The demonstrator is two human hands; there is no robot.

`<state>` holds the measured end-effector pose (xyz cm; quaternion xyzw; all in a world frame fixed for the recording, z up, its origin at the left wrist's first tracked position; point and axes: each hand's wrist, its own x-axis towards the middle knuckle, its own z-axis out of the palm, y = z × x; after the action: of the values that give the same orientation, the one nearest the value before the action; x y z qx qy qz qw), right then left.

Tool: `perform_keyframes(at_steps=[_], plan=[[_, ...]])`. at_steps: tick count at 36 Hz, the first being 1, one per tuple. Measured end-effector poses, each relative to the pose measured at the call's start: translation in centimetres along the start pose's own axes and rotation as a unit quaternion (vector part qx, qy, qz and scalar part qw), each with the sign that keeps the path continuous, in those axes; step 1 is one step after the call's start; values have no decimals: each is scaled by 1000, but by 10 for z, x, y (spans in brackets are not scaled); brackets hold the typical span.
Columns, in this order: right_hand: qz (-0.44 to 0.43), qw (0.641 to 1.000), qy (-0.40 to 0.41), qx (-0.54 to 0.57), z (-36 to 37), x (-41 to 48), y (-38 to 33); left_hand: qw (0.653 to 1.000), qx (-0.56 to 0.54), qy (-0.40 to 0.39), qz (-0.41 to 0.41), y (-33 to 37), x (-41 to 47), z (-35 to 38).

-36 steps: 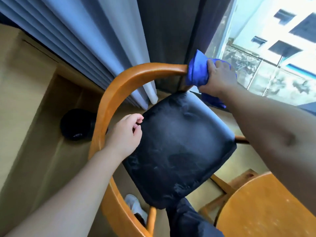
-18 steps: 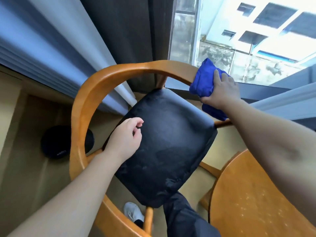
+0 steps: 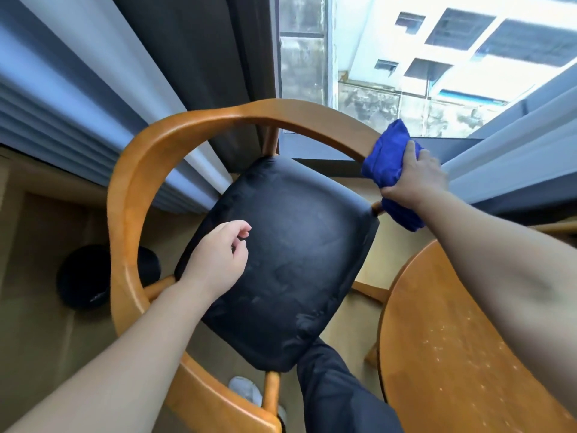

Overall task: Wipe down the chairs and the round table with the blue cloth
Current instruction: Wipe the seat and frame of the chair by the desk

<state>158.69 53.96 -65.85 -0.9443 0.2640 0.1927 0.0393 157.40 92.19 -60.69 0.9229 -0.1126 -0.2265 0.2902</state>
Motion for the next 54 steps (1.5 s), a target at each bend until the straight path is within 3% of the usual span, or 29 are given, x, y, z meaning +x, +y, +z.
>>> perform_keyframes(at_steps=[8,13,16,19,23,31,36,43,54], plan=[[64,998,-13,-6,-9,-28,6,999,7,30,-21,-24,-42,-25],[23,999,29,-5,-27,-48,-14,996,34,49,-63,-47,-63,-46],[-6,998,52,30,-30,-61,-50,990,73,75,-98,-61,-73,-59],[-47,988,69,132,-25,-67,-102,982,109,68,-140,-76,-77,-71],[-76,966,41,243,-11,-67,-179,972,137,48,-186,-97,-74,-84],[-94,946,18,308,0,-47,-292,962,167,28,-214,-129,-52,-86],[-73,953,-4,294,7,-26,-330,961,185,-19,-206,-147,-33,-84],[-106,954,-44,277,22,-35,-379,962,156,-68,-212,-155,-29,-87],[-321,936,-56,130,58,-114,-402,972,110,-98,-185,-163,-30,-101]])
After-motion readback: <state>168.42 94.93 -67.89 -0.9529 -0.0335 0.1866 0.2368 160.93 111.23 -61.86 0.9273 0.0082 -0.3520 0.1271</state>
